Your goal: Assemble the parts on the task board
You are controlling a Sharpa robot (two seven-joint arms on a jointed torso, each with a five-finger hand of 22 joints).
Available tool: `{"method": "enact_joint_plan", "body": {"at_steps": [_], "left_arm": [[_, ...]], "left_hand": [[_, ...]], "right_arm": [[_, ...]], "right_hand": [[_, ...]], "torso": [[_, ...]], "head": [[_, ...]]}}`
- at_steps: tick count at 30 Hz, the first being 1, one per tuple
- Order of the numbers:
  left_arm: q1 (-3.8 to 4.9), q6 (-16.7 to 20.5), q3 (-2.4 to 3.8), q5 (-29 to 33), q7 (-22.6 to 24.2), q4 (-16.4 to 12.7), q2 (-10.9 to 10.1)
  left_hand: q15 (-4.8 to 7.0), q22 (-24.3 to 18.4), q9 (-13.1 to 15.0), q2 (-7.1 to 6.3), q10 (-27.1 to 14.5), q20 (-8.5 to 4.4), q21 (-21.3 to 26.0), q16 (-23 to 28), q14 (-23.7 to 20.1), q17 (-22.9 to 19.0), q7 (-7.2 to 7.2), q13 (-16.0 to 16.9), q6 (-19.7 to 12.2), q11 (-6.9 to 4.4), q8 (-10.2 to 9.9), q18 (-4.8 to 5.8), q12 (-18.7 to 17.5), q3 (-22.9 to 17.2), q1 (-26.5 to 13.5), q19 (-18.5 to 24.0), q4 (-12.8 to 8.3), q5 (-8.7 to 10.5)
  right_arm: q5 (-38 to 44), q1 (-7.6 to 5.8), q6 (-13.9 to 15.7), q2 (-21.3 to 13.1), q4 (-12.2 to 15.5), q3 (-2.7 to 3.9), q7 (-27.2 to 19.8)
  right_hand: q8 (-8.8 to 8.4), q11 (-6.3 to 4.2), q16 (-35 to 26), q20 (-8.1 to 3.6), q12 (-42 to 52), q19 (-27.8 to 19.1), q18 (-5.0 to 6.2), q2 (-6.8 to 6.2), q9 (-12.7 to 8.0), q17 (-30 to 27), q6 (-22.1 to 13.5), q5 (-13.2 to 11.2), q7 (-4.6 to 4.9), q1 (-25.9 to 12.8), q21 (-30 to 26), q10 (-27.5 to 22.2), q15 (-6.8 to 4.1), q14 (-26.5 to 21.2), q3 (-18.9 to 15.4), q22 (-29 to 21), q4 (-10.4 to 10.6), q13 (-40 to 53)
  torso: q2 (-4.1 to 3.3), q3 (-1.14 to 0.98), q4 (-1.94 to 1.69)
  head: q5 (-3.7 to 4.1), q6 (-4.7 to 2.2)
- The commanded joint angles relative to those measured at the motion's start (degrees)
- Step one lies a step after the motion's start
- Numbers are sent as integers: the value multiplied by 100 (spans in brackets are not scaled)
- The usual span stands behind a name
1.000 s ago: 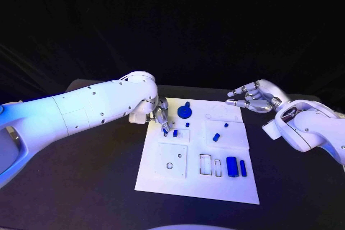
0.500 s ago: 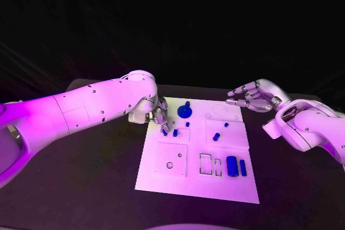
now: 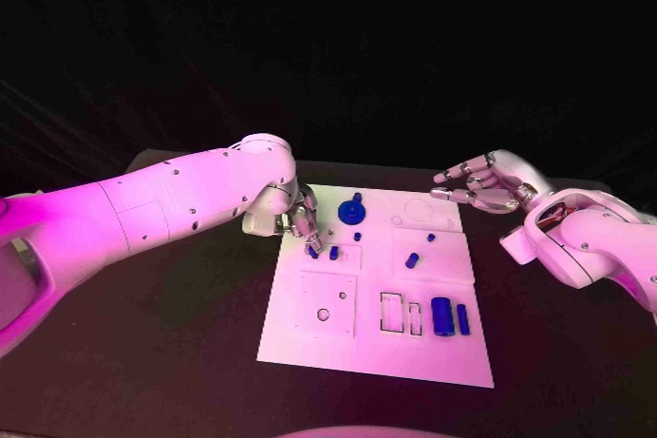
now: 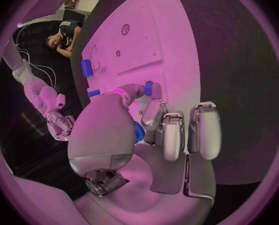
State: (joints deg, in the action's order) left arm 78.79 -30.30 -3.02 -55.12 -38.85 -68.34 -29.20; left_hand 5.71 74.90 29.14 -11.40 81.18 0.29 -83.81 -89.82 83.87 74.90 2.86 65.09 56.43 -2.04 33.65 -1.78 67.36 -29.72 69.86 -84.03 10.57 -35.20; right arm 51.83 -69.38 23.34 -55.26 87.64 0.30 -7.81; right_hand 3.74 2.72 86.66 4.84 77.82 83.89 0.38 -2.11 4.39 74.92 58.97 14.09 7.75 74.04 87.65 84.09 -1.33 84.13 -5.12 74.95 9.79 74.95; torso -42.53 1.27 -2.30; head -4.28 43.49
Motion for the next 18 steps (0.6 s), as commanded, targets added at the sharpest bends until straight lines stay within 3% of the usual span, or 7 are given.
{"method": "enact_joint_plan", "body": {"at_steps": [1,18], "left_arm": [[-30,-1,-20,98,-53,-4,2],[-51,-18,-41,-162,-89,-56,10]], "left_hand": [[-39,998,13,47,4,50,-5,-18,613,1510,-52,-9,50,-10,6,15,-35,-921,-9,-398,-918,-32],[-29,980,36,86,-13,37,20,-18,613,1510,-60,-67,24,-17,40,8,-84,-926,-129,-390,-937,-33]], "right_arm": [[20,3,-23,0,5,0,-45],[20,3,-25,-11,17,0,-46]], "right_hand": [[13,1,-38,-15,-35,367,69,52,8,891,27,22,-15,-15,-20,74,-11,451,-45,1081,-5,860],[13,1,-38,-15,-35,367,69,52,8,891,27,22,-15,-15,-20,74,-11,451,-45,1081,-5,860]], "torso": [[-2,2,-2],[-3,0,6]], "head": [[3,1],[-4,17]]}}
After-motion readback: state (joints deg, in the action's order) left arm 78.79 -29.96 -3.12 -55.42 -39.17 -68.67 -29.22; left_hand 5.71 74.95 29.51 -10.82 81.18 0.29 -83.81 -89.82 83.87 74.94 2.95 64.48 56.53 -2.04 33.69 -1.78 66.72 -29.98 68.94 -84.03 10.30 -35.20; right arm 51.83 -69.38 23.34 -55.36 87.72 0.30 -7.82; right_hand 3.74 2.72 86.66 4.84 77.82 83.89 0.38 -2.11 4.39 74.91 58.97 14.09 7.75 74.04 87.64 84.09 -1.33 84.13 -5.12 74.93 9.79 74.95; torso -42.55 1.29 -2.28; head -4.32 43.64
